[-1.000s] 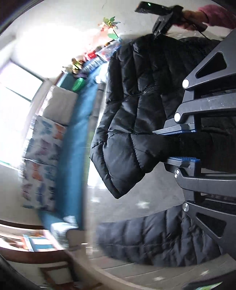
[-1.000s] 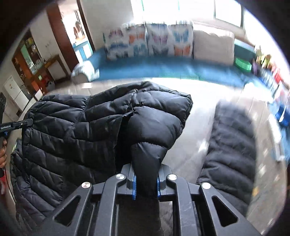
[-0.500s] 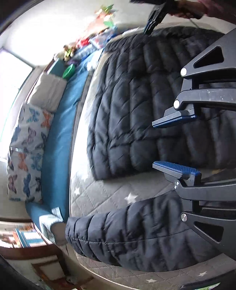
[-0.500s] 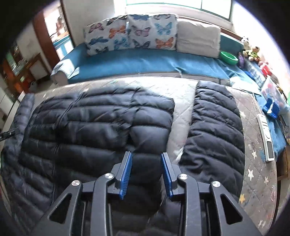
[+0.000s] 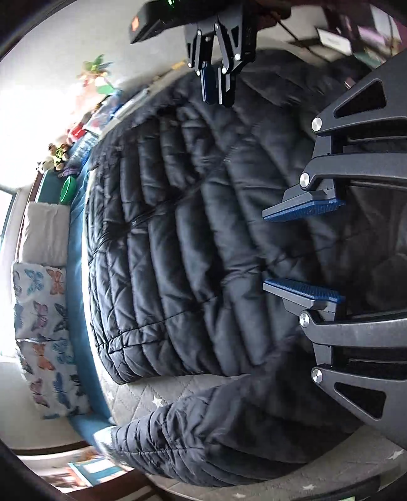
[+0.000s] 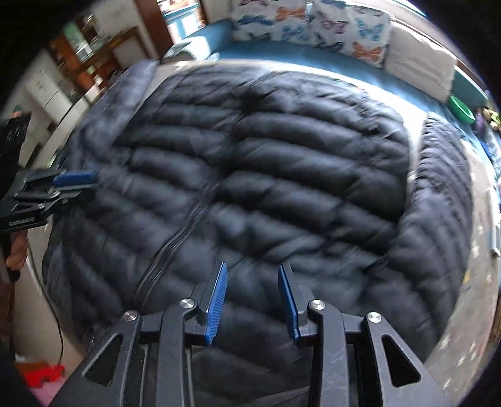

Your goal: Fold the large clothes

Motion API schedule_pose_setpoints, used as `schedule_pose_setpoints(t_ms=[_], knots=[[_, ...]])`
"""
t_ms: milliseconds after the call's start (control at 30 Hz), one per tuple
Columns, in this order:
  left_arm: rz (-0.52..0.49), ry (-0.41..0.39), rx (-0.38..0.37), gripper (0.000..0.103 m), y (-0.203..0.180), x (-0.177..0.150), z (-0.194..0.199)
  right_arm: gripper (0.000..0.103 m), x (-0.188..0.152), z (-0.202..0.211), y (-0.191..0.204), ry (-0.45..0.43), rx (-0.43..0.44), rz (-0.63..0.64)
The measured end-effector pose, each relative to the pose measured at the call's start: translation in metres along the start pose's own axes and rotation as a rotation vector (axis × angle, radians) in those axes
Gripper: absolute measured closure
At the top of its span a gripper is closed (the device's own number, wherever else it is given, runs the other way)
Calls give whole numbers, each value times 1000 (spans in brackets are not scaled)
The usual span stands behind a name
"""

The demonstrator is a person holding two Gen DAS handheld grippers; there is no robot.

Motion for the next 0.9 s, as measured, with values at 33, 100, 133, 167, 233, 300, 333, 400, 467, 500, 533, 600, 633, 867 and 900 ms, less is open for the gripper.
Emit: schedule_pose_setpoints(t_ms=[33, 100, 133, 167, 233, 300, 333, 400, 467, 500, 533, 600, 633, 867, 900], knots=[[-11, 3, 11, 62, 1, -8, -3, 66, -5, -3, 8, -2, 1, 14], [2, 15, 23, 62, 8, -25, -11, 66, -18, -16, 22, 17, -10, 39], [6, 30, 32, 62, 12, -31, -19, 66, -23, -23, 25, 21, -24, 46], [14, 41, 40, 62, 15, -41, -25, 64, -28, -30, 28, 26, -53, 61], [4, 8, 49, 62, 16, -42, -28, 63, -32, -38, 31, 7, -110, 103], [-15, 6, 66, 62, 15, -46, -24, 63, -35, -33, 37, 14, -140, 129], [-17, 6, 66, 62, 15, -48, -22, 63, -38, -27, 42, 27, -131, 139], [-9, 16, 63, 62, 17, -52, -17, 63, -44, -15, 54, 24, -95, 151], [-10, 18, 41, 51, 15, -56, -7, 62, -52, -4, 64, 12, -66, 161], [-17, 17, 35, 48, 14, -58, -5, 60, -59, -1, 70, 8, -50, 173], [-29, 18, 42, 47, 14, -61, -3, 54, -64, -1, 72, 9, -42, 179], [-60, 22, 85, 47, 15, -70, -3, 54, -77, -7, 73, 20, -57, 178], [-68, 21, 107, 47, 15, -73, 0, 54, -81, -8, 73, 21, -65, 181], [-68, -27, 132, 43, 11, -81, 36, 53, -87, 61, 106, -119, 74, 166], [-65, -34, 128, 42, 9, -82, 41, 53, -91, 69, 117, -130, 109, 184]])
Point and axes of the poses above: each gripper's, at about its wrist camera, not at the fingertips, and z roughly against the way its jaws point, y to its left, x to its top, the point moved 10 cm from there along -z, roughly the way its jaws point, and after that the axes turned 6 degrees about z, right-handed, at the moved point
